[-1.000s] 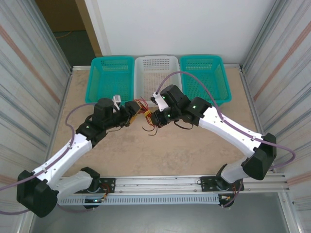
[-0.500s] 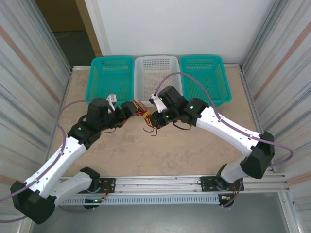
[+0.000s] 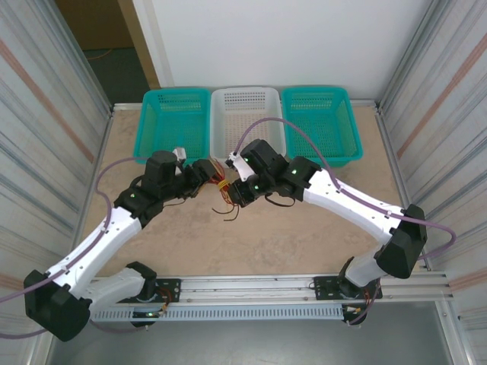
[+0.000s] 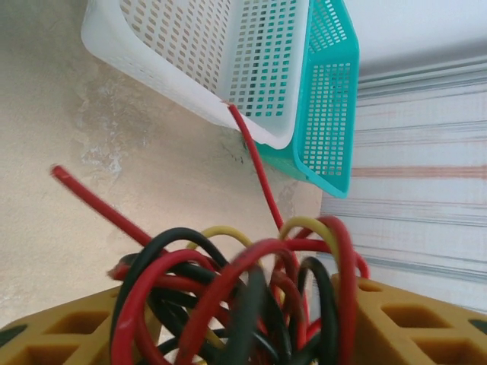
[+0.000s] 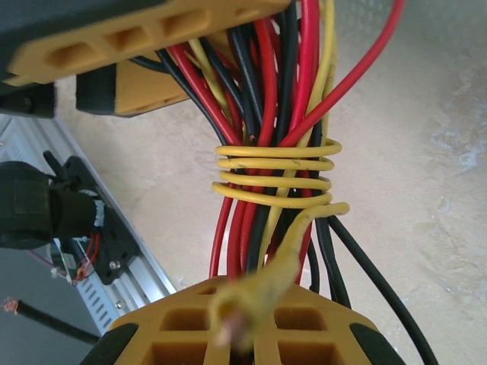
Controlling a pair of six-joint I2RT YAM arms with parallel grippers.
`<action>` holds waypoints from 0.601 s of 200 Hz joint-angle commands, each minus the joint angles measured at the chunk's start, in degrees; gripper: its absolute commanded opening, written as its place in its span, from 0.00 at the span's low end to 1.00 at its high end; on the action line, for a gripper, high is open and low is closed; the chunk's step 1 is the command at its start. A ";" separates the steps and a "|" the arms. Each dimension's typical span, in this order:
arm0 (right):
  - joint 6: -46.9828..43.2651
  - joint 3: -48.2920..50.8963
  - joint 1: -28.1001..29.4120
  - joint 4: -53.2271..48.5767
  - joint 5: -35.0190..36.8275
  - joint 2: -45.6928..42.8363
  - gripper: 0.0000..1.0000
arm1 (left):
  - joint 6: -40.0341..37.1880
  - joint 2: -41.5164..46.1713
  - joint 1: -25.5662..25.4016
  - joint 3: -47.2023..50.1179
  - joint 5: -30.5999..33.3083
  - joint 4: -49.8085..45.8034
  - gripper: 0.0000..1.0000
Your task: Untangle the cables
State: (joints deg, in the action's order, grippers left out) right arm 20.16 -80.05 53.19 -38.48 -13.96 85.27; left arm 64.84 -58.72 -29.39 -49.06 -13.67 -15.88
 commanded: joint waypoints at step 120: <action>1.81 -1.69 -1.18 2.23 4.33 -2.87 0.68 | -1.90 -1.69 2.08 -0.93 -0.79 2.71 0.00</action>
State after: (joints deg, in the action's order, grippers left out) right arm 20.91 -81.12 53.06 -37.47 -12.69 86.06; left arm 65.12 -59.99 -29.19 -48.62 -13.47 -13.78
